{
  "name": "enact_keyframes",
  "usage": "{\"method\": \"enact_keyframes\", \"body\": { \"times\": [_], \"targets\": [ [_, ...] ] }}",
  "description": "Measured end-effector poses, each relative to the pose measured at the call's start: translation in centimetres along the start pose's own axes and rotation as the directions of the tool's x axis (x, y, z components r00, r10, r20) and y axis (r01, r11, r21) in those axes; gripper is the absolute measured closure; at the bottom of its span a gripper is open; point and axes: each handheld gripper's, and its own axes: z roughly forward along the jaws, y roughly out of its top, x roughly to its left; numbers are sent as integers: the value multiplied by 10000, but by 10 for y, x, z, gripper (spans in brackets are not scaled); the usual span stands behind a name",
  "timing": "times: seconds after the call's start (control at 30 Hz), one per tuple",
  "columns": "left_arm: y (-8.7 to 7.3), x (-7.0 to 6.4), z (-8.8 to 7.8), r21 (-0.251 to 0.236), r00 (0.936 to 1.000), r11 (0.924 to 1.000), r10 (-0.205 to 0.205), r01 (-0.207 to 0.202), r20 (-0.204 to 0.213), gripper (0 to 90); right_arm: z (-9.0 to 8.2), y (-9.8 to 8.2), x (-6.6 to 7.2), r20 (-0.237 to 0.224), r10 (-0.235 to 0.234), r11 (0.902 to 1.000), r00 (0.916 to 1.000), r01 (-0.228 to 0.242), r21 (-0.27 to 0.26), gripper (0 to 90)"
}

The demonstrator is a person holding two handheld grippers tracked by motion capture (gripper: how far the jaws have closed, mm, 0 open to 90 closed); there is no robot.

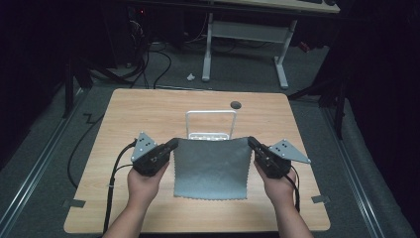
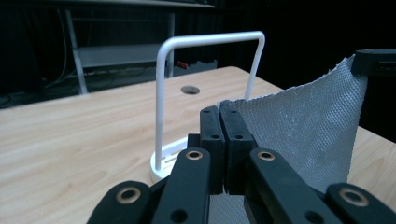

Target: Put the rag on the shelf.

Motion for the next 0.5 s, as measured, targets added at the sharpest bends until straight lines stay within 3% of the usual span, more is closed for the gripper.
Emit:
{"method": "enact_keyframes", "body": {
  "times": [0.5],
  "targets": [
    [34, 4, -4, -679, 9992, 9970, 348, -359, -176, 888, -4, 35, -1, 113, -298, 9971, 9995, 306, -700, 896]
  ]
}}
